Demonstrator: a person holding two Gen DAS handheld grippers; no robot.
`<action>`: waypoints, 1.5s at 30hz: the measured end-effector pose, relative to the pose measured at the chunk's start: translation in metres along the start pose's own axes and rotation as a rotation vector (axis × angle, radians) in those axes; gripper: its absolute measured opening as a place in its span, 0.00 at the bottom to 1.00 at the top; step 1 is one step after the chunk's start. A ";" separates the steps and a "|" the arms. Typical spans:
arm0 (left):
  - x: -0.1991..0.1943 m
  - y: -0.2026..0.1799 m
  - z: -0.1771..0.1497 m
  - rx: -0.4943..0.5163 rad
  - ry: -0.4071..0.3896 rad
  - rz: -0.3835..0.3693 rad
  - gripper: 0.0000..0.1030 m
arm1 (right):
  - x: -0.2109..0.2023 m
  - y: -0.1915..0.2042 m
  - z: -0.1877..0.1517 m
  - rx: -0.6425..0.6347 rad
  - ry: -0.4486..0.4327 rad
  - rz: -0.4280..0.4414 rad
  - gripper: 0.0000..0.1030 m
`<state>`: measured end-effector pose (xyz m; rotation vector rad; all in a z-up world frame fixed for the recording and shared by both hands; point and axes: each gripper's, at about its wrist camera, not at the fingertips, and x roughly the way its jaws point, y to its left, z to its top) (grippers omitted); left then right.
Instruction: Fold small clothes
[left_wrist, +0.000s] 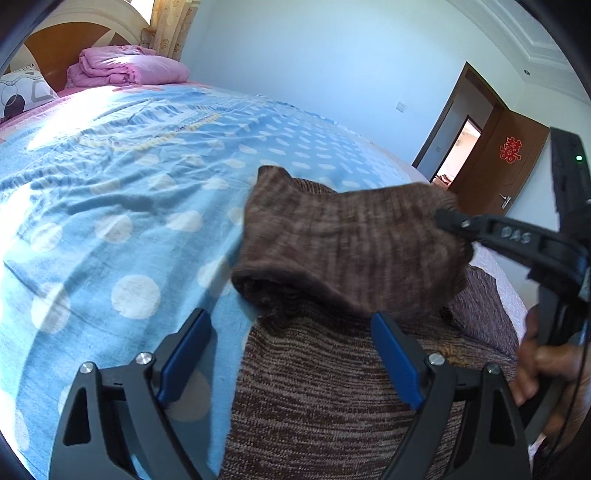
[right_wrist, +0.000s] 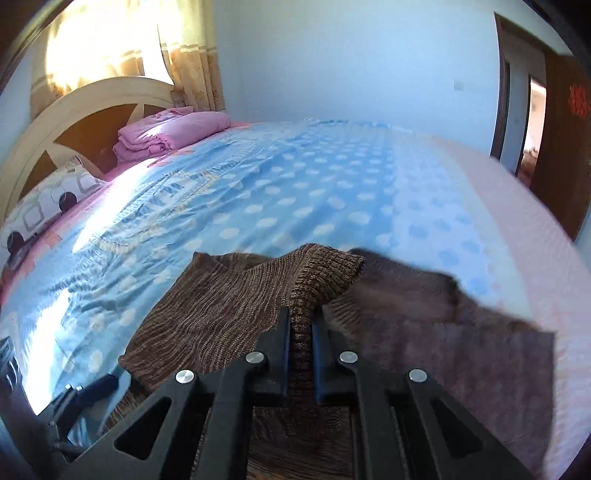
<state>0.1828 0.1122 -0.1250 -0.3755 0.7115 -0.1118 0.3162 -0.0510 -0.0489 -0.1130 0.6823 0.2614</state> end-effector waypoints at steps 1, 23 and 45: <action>0.000 0.000 0.000 0.000 0.000 0.001 0.88 | -0.003 -0.005 0.001 -0.009 0.004 -0.010 0.09; 0.002 -0.001 0.000 0.017 0.002 0.019 0.89 | -0.021 -0.063 -0.081 0.333 0.101 0.076 0.34; 0.004 -0.002 0.000 0.023 0.006 0.026 0.90 | -0.058 -0.060 -0.093 0.325 0.045 0.009 0.07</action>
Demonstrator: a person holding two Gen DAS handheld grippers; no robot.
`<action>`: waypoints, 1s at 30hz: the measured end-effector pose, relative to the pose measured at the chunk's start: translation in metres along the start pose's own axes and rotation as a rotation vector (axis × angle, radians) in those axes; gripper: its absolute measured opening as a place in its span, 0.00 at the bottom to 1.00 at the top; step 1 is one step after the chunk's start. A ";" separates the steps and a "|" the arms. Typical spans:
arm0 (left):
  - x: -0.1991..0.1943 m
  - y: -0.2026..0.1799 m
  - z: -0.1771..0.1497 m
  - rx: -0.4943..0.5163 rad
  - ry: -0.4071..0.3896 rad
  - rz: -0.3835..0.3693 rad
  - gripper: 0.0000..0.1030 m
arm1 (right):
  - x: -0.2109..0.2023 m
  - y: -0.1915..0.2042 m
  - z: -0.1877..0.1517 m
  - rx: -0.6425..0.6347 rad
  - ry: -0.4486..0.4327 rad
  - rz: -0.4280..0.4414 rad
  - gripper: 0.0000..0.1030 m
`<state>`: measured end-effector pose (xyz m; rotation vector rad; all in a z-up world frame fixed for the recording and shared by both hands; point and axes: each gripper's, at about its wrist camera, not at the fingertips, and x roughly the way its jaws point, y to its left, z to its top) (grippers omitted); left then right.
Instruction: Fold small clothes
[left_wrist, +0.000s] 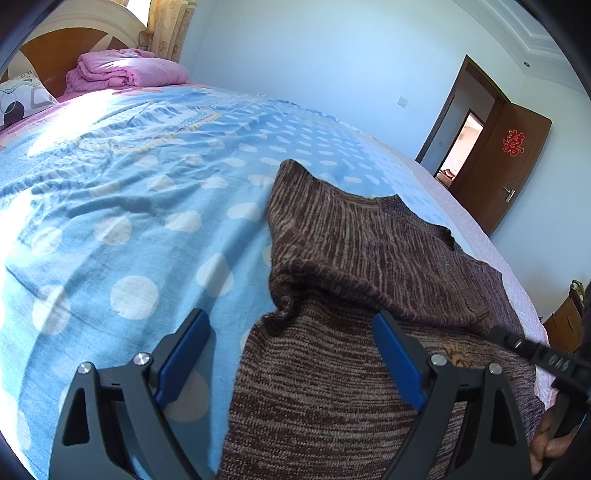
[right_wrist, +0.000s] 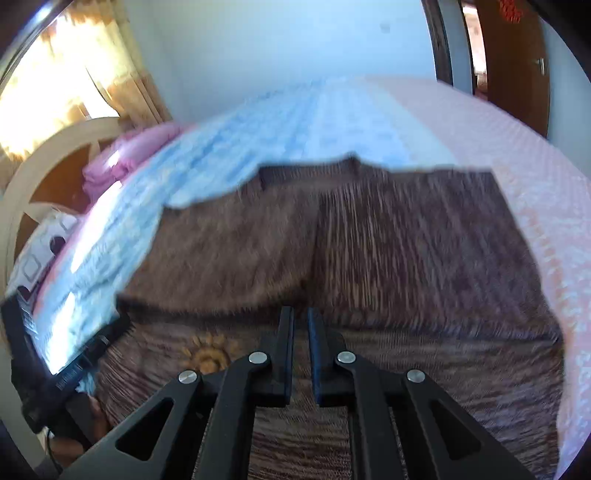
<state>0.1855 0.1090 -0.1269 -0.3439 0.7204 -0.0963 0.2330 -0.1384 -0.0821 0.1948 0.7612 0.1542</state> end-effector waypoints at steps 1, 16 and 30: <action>0.000 0.000 0.000 0.002 0.001 0.003 0.90 | -0.003 0.005 0.004 -0.012 -0.025 0.008 0.07; 0.028 0.021 0.040 0.017 0.138 0.360 0.94 | 0.053 0.020 0.008 -0.071 0.077 0.079 0.07; -0.045 0.050 0.034 0.006 0.003 0.301 0.98 | -0.045 -0.001 0.000 -0.053 -0.056 0.027 0.08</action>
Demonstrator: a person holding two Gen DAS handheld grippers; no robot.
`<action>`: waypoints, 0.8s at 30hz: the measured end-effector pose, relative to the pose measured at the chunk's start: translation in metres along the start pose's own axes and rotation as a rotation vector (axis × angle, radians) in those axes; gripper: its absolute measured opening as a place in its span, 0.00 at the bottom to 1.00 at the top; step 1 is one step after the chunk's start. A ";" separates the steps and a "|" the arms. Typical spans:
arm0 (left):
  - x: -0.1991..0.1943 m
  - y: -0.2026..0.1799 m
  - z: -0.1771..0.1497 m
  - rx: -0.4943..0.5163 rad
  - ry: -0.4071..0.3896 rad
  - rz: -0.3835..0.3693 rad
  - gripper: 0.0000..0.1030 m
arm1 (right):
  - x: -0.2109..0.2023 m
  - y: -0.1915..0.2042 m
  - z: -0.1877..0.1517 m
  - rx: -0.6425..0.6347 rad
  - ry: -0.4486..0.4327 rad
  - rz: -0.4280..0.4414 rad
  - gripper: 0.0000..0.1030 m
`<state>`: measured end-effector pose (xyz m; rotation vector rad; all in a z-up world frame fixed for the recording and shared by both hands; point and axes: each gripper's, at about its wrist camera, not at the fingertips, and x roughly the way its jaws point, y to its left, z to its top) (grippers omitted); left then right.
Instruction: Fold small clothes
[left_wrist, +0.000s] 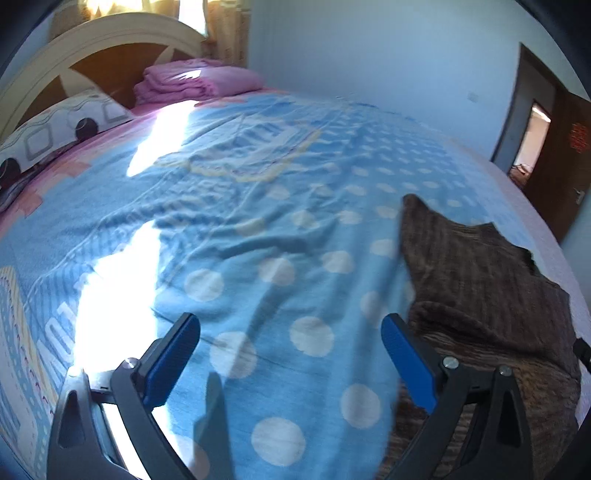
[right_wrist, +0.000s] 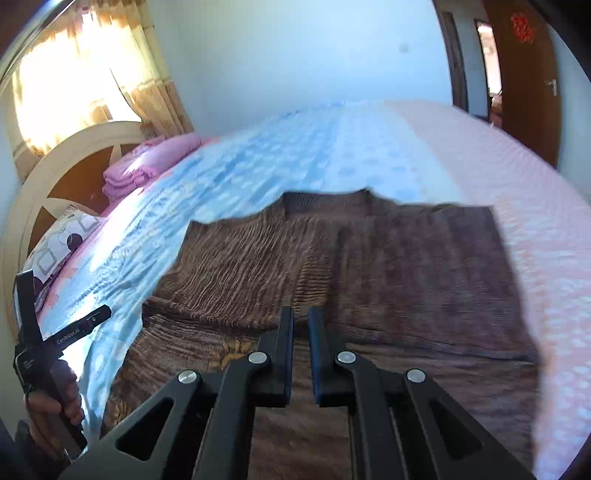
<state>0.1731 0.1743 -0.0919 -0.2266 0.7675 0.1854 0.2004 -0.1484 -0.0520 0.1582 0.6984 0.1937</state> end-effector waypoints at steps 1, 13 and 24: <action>-0.008 -0.004 -0.001 0.030 -0.012 -0.053 0.98 | -0.018 -0.005 -0.002 -0.001 -0.024 -0.014 0.09; -0.091 0.006 -0.054 0.257 0.050 -0.476 0.98 | -0.225 -0.053 -0.074 -0.043 -0.069 -0.219 0.60; -0.114 0.021 -0.133 0.244 0.235 -0.557 0.92 | -0.174 -0.038 -0.179 -0.170 0.309 -0.303 0.60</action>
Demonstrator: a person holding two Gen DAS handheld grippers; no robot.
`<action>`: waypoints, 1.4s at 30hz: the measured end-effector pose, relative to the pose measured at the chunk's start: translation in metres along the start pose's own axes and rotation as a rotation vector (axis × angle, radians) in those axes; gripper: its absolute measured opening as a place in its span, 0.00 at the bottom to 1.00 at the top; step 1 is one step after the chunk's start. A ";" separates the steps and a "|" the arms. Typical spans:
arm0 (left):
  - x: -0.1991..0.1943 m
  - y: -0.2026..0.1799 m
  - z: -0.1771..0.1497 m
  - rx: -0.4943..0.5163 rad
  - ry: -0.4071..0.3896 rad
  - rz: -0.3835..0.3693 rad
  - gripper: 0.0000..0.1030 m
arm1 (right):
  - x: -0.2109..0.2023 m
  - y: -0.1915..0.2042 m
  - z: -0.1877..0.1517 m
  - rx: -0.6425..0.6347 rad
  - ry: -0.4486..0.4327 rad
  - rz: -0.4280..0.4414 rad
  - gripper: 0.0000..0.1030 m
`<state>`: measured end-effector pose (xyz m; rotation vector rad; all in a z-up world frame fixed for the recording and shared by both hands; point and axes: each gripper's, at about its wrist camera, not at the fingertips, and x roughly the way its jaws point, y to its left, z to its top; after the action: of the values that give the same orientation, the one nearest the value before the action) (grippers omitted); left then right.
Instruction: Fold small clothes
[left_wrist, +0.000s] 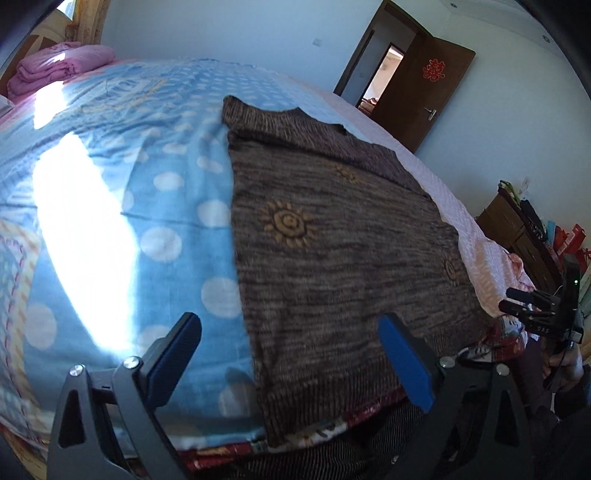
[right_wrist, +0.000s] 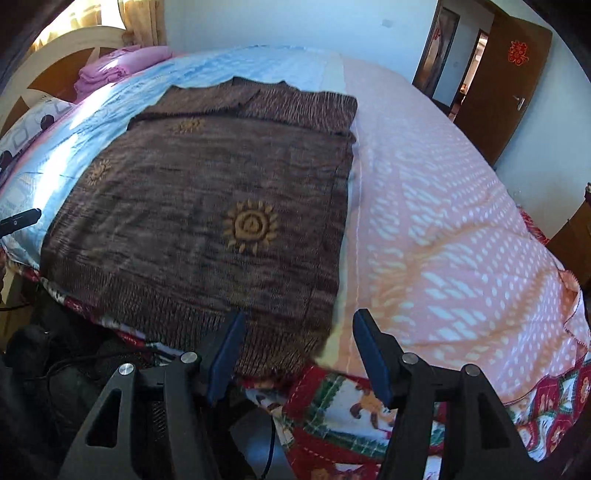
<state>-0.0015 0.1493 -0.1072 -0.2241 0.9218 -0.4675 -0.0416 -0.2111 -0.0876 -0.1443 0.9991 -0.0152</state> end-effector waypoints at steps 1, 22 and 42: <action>0.000 -0.001 -0.007 -0.007 0.016 -0.011 0.91 | 0.004 -0.001 -0.006 0.005 0.018 -0.002 0.59; 0.031 0.001 -0.049 -0.093 0.267 0.003 0.07 | 0.024 -0.016 -0.022 0.089 0.093 0.139 0.07; 0.011 -0.018 0.023 -0.003 0.063 -0.053 0.06 | 0.006 -0.049 0.063 0.279 -0.107 0.342 0.05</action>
<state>0.0172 0.1278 -0.0943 -0.2380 0.9805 -0.5242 0.0172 -0.2527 -0.0527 0.2795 0.8944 0.1632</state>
